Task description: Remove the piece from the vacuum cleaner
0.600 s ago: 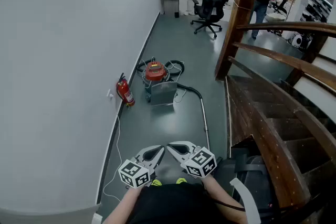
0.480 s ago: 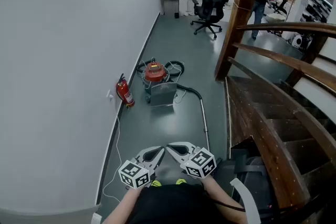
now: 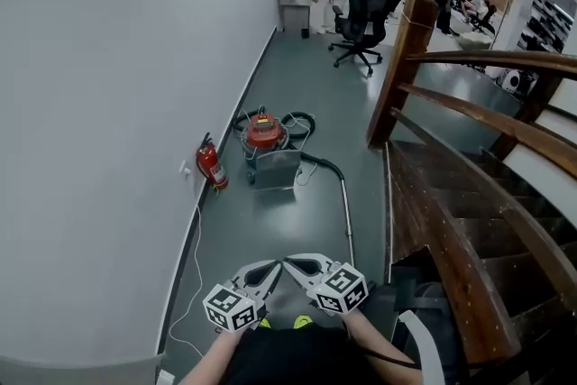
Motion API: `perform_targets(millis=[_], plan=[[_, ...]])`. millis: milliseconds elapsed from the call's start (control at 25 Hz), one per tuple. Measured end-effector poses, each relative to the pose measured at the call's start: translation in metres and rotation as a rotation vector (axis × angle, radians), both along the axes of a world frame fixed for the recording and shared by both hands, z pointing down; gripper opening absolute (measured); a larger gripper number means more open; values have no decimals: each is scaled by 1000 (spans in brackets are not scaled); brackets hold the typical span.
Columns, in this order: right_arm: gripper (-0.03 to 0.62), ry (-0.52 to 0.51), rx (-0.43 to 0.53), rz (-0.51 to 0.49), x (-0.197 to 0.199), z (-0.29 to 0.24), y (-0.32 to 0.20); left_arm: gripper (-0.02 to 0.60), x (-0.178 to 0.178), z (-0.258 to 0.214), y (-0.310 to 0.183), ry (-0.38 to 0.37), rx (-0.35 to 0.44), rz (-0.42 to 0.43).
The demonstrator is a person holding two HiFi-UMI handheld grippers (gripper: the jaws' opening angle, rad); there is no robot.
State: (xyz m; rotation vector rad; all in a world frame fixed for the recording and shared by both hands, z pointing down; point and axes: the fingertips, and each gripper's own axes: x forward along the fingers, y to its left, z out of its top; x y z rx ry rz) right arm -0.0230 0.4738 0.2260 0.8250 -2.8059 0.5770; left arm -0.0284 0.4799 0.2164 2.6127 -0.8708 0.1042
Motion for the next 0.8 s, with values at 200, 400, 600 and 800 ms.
perform_targets(millis=[200,400,600,800], plan=[[14,-8,-24,-12,10,8,1,8,10,7,1,3,-9,-33],[14,-1,-36,-35,21,16,4,8,21,14,4,-7,-18,-55],[14,-8,-44,-66,30,23,6,8,31,21,7,-7,-32,-80],[14,-35,-60,-58,34,25,6,8,35,23,6,-13,-42,-78]])
